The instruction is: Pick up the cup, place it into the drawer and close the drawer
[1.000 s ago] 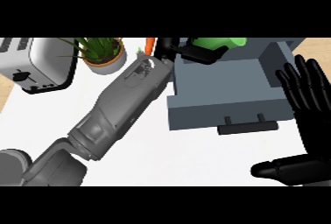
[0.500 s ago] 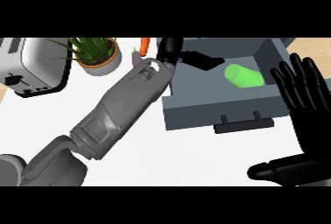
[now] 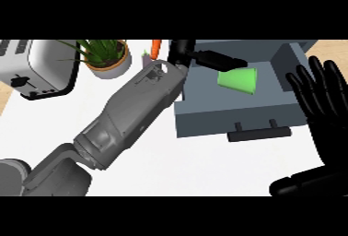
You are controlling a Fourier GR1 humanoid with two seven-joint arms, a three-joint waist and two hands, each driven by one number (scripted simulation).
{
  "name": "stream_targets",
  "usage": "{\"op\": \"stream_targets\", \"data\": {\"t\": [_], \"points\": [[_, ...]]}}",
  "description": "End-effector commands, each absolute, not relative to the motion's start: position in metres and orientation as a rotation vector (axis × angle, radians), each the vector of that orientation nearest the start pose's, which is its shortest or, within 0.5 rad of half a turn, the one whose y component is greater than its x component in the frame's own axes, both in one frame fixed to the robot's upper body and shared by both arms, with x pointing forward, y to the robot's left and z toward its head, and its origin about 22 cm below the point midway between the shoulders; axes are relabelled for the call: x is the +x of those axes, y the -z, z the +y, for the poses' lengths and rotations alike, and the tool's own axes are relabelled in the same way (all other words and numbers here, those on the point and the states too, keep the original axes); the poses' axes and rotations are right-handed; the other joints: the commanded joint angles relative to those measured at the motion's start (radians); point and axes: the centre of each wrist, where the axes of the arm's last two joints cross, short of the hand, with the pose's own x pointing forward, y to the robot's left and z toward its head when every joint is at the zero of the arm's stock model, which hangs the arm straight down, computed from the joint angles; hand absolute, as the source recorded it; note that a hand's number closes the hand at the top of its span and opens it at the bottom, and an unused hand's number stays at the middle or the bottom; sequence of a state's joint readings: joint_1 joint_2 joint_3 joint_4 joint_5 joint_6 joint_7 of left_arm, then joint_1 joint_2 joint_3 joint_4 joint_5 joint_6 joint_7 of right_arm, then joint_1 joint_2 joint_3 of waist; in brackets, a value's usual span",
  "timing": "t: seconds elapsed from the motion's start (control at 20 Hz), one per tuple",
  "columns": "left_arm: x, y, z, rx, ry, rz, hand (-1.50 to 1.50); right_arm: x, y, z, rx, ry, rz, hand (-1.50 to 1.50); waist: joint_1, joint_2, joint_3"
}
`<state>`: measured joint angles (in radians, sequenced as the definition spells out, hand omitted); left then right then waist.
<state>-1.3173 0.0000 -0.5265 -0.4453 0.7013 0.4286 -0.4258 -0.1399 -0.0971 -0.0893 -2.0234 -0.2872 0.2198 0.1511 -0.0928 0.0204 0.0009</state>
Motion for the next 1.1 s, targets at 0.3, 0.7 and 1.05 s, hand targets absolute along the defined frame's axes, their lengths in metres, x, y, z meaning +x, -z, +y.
{"op": "stream_targets", "data": {"t": [0.3, 0.7, 1.05], "points": [[0.422, -0.138, 0.025, -0.298, 0.041, -1.935, -1.5, 0.217, -0.156, -0.272, 0.313, -0.223, -2.002, 1.5, 0.085, -0.023, -0.001], [0.415, -0.153, 0.077, -0.286, -0.101, -1.959, -1.5, 0.216, -0.147, -0.27, 0.17, -0.52, -1.942, 1.5, 0.116, -0.029, -0.001], [0.38, -0.115, 0.162, -0.249, -0.135, -1.911, -1.5, 0.213, -0.137, -0.279, 0.024, -0.623, -1.866, 1.5, 0.128, -0.029, -0.001]]}}
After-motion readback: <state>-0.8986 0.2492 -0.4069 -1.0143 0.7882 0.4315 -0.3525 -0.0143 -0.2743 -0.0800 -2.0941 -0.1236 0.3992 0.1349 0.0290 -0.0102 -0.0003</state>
